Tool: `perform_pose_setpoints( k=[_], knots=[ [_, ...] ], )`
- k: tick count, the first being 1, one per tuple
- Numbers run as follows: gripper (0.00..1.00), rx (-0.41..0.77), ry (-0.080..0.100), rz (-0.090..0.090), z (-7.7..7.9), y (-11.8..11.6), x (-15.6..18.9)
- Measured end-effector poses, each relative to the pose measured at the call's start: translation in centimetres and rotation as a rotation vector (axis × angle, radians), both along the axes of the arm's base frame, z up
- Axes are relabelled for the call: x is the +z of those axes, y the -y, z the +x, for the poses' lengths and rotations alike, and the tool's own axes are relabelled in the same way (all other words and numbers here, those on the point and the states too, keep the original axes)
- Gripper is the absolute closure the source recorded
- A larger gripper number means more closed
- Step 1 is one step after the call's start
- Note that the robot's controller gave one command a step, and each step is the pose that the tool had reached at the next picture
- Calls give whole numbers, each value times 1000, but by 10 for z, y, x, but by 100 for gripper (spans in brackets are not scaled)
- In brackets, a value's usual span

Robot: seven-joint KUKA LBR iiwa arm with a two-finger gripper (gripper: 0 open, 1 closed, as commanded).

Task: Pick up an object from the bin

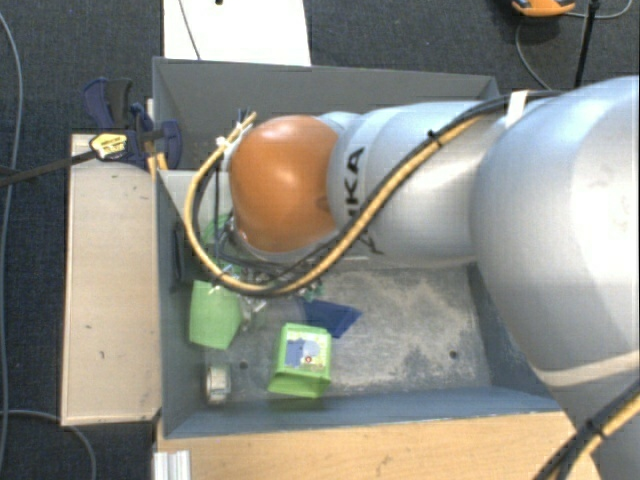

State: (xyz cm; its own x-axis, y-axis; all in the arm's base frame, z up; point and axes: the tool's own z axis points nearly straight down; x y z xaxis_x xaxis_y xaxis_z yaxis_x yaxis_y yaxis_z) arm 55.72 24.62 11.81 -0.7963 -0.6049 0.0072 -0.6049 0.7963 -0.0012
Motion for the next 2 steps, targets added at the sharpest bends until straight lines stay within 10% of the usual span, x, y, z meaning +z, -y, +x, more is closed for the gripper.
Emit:
perform_pose_setpoints(
  k=[2],
  knots=[
    [100,-1,9,4,2,-1,45]
  ],
)
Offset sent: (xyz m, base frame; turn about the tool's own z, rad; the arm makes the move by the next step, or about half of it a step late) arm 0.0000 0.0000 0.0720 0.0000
